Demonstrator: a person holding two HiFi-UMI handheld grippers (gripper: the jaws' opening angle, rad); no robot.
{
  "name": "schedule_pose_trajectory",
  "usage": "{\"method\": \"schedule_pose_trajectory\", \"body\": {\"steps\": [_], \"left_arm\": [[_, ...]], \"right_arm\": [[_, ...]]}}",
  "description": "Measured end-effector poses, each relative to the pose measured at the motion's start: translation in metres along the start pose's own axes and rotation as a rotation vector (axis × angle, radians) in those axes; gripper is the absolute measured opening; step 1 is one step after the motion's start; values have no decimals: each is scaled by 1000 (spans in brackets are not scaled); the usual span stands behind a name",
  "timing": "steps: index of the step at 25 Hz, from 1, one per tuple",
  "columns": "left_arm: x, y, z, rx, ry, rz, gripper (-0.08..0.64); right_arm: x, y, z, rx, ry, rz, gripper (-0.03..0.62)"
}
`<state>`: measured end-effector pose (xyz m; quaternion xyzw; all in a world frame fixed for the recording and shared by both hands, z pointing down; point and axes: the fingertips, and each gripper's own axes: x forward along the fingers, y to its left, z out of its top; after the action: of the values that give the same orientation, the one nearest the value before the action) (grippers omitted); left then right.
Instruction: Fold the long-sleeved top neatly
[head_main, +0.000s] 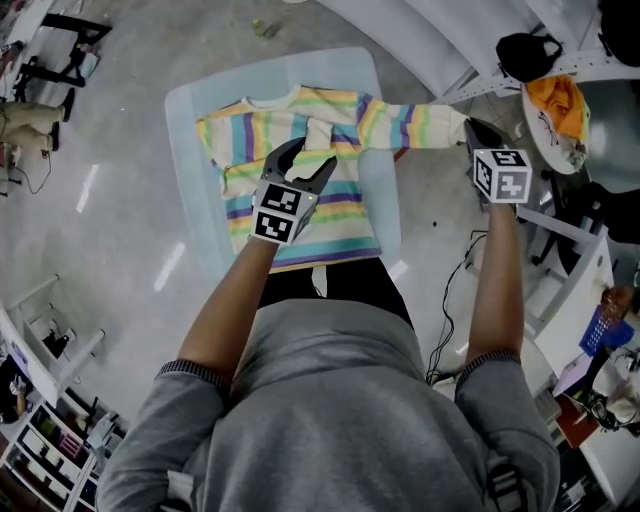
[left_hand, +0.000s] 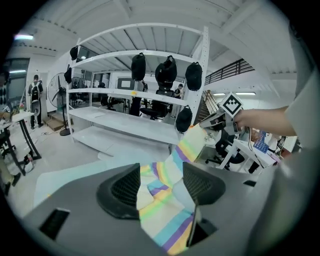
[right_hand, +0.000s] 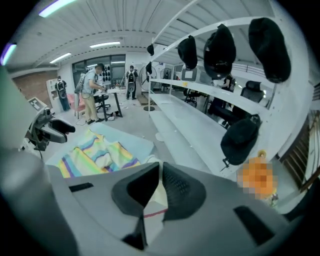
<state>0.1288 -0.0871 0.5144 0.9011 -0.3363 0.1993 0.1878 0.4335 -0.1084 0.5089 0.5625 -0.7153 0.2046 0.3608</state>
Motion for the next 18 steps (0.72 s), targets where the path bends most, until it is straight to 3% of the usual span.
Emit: {"method": "schedule_pose_trajectory", "body": {"steps": [9, 18], "left_arm": [[-48, 38, -8, -39, -47, 54, 293], [-96, 87, -31, -89, -63, 131, 293]], "right_arm": [[-3, 103, 63, 46, 27, 177, 29], [33, 227, 103, -175, 22, 372, 29]]}}
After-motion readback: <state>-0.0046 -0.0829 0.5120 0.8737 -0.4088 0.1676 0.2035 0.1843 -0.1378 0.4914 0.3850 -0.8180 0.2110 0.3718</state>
